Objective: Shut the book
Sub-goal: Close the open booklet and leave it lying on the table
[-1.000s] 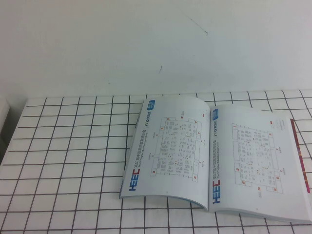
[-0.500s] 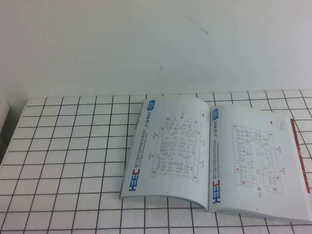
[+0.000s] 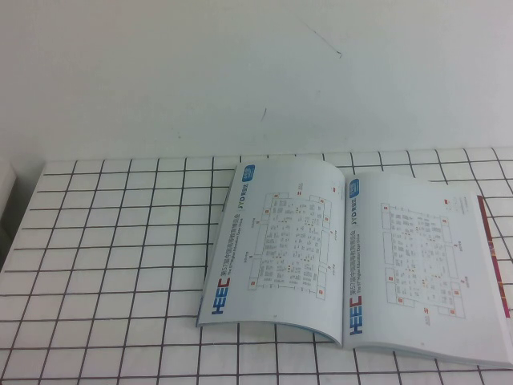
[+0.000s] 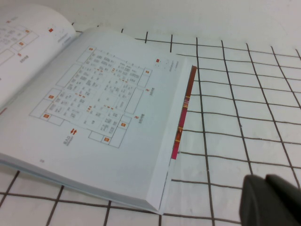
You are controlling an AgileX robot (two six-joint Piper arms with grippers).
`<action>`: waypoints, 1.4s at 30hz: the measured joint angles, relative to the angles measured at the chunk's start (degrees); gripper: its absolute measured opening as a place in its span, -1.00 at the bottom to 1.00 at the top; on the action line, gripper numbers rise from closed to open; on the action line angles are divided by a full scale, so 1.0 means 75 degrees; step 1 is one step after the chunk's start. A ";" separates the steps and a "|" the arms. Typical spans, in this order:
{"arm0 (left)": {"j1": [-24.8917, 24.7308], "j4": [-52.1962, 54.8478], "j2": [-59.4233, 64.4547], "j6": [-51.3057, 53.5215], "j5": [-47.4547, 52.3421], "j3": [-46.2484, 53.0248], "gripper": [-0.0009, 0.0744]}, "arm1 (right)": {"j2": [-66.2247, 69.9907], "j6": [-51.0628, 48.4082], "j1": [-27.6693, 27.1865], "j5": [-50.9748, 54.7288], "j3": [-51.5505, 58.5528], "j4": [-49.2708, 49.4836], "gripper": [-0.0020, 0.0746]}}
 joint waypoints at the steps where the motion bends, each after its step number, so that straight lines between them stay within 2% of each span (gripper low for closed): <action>1: 0.0000 0.0000 0.0000 0.0000 0.0000 0.0000 -0.99 | 0.0000 0.0000 0.0000 0.0000 0.0000 0.0000 -0.95; 20: 0.0000 0.0000 0.0000 0.0447 -0.0016 0.0000 -0.99 | 0.0000 0.0000 0.0000 0.0000 0.0000 0.0000 -0.95; 26: 0.0000 0.0000 0.0000 0.0463 -0.0741 0.0029 -0.99 | 0.0000 0.0000 0.0000 -0.0459 0.0078 0.0000 -0.95; 30: 0.0000 0.0000 0.0000 0.0463 -0.1950 0.0029 -0.99 | 0.0000 0.0000 0.0000 -0.1469 0.0090 0.0000 -0.95; 38: 0.0000 0.0000 0.0000 0.0478 -0.4682 0.0029 -0.99 | 0.0000 0.0000 0.0000 -0.4687 0.0090 0.0000 -0.95; 42: 0.0000 0.0000 0.0000 0.0478 -0.5356 0.0029 -0.99 | 0.0000 0.0000 0.0000 -0.6095 0.0090 0.0000 -0.95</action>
